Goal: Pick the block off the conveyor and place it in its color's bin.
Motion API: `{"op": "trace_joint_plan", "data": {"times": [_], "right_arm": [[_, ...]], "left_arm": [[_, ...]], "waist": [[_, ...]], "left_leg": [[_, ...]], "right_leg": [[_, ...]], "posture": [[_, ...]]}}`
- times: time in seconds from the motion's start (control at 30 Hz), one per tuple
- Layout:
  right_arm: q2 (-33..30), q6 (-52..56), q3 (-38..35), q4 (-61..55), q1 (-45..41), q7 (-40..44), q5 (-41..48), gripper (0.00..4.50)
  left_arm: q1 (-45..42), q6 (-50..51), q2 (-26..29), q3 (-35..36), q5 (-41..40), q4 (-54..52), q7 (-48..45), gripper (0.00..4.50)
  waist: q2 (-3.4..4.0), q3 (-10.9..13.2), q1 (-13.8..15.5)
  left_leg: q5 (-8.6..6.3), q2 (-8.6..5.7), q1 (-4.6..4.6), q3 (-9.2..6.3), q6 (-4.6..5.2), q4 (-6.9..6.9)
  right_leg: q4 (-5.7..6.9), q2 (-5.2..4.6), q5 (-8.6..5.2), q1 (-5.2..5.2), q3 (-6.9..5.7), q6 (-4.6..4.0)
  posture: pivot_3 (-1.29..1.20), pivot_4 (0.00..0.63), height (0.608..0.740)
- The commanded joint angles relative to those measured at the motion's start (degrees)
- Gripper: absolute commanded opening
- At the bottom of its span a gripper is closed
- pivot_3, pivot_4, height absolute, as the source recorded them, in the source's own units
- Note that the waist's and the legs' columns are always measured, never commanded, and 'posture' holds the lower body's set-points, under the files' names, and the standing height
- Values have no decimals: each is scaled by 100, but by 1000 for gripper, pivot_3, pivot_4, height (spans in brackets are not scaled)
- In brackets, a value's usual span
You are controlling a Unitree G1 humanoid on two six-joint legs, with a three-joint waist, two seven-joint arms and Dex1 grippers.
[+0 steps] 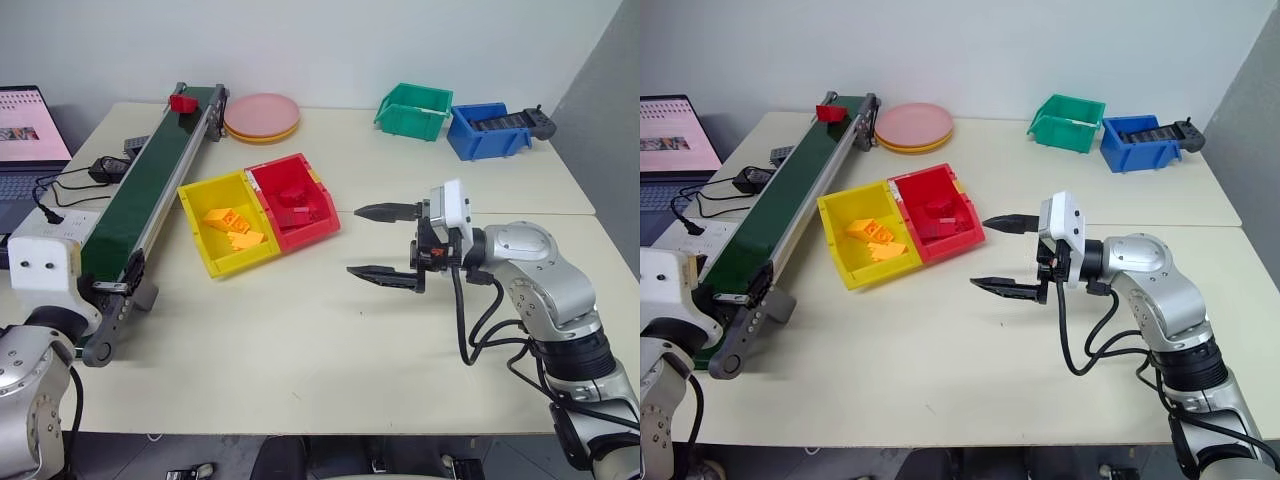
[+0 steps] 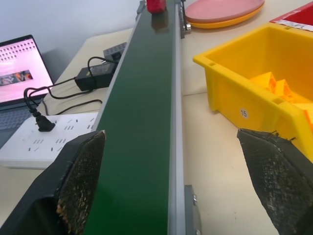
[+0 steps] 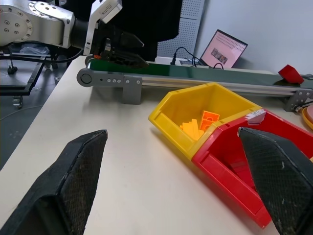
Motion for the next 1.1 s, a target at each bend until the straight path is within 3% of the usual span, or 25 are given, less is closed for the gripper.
{"op": "trace_joint_plan", "data": {"times": [0.03,0.6,1.1], "right_arm": [[28,-92,-77,-95,-172,18,4,4500],[135,174,-28,85,-526,242,265,4500],[-7,695,284,-232,-700,244,68,4500]], "left_arm": [[-28,-178,19,200,-31,-81,3,4491],[316,-258,92,478,-398,-174,-397,4491],[205,518,251,921,-914,260,-202,4491]], "waist": [[0,0,0],[0,0,-1],[0,0,-3]], "left_leg": [[0,0,0,0,0,0],[0,0,0,0,0,-1],[0,0,0,-1,0,-1]], "right_leg": [[0,0,0,0,0,0],[0,0,0,-1,0,0],[-1,-1,0,-2,0,0]], "posture": [[0,150,740],[0,150,740],[0,150,740]]}}
